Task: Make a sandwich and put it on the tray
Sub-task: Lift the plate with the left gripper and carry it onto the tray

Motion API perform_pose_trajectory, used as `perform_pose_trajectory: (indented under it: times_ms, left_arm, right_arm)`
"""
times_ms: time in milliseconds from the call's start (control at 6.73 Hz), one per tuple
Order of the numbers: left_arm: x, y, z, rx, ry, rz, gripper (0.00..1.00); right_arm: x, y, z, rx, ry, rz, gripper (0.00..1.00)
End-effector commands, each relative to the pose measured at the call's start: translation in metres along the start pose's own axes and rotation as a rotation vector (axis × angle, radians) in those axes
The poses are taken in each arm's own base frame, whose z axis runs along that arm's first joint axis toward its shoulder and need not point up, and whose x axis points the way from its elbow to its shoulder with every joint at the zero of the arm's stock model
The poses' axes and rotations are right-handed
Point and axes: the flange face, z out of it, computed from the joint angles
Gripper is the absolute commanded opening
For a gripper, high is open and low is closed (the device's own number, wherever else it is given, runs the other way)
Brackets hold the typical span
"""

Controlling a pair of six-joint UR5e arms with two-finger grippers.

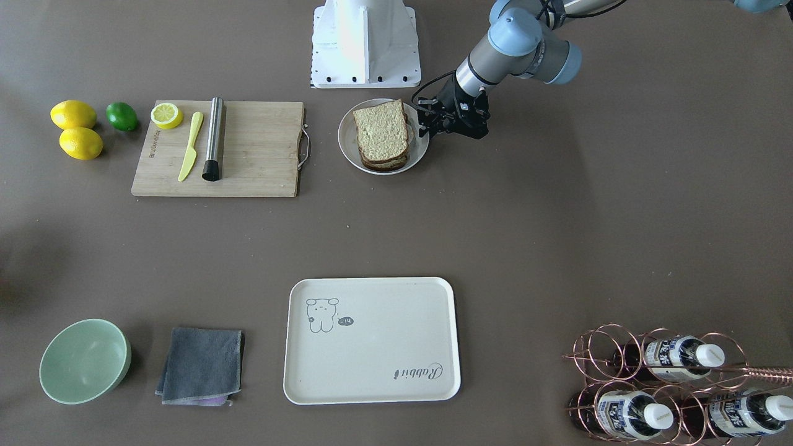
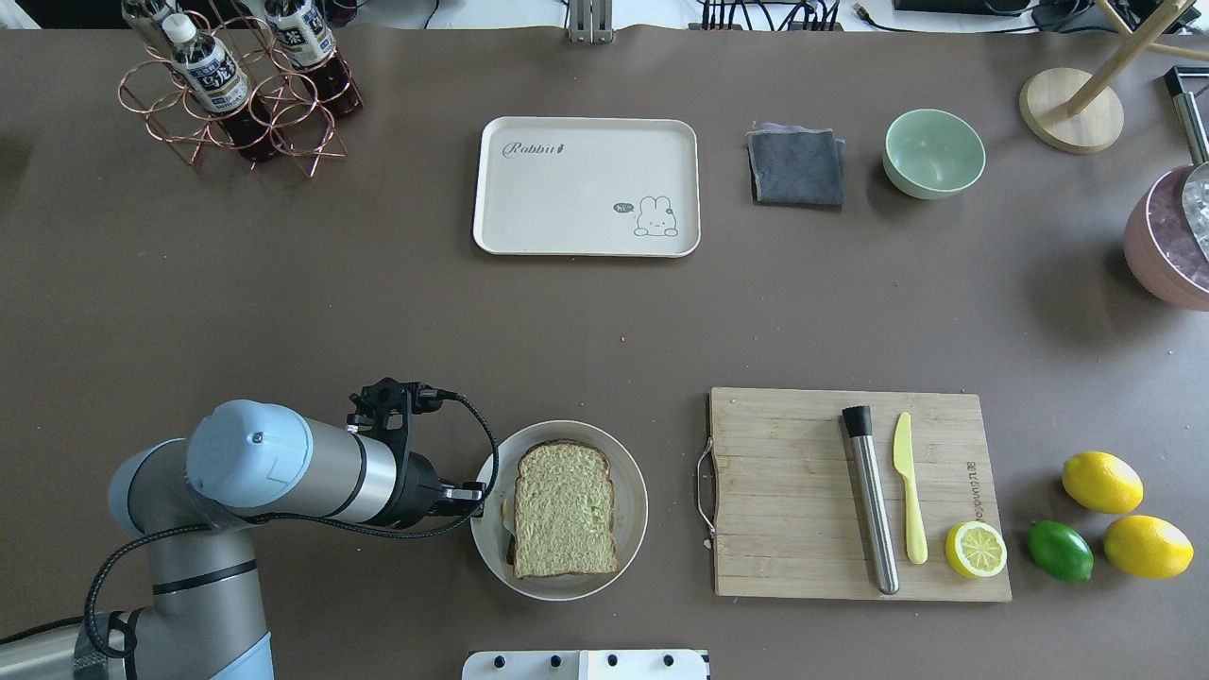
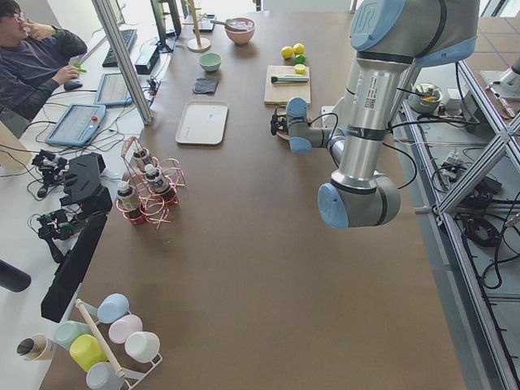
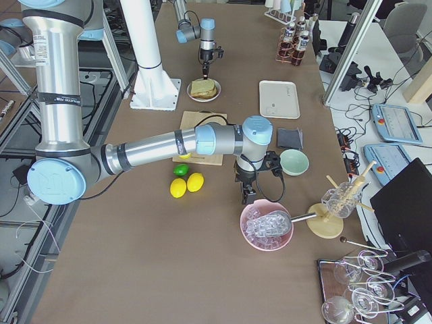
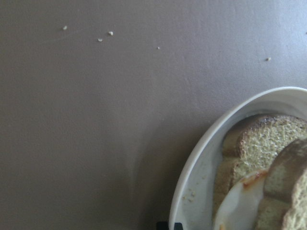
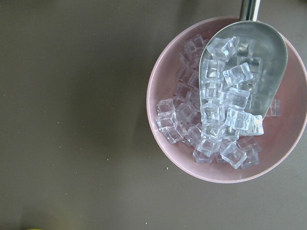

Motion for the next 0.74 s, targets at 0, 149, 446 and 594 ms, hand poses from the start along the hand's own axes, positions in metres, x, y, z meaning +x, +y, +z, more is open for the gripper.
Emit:
perform_pose_trajectory:
  times_ms: [0,149,446,594]
  left_arm:
    - [-0.003,-0.017,-0.010,0.021,-0.002,-0.011,0.00]
    - [-0.012,-0.039,-0.022,0.045,-0.012,-0.026,0.00]
    - [-0.010,-0.112,-0.048,0.018,0.020,-0.065,0.00]
    - [-0.005,-0.155,-0.051,0.018,0.023,-0.081,0.00]
  right_arm:
    - [0.000,0.000,0.001,0.001,0.001,-0.003,1.00]
    - [0.003,0.003,0.003,-0.005,0.002,0.006,1.00]
    - [0.005,0.004,0.006,-0.012,0.002,0.009,1.00]
    - [0.011,0.004,0.013,-0.022,-0.002,0.019,1.00]
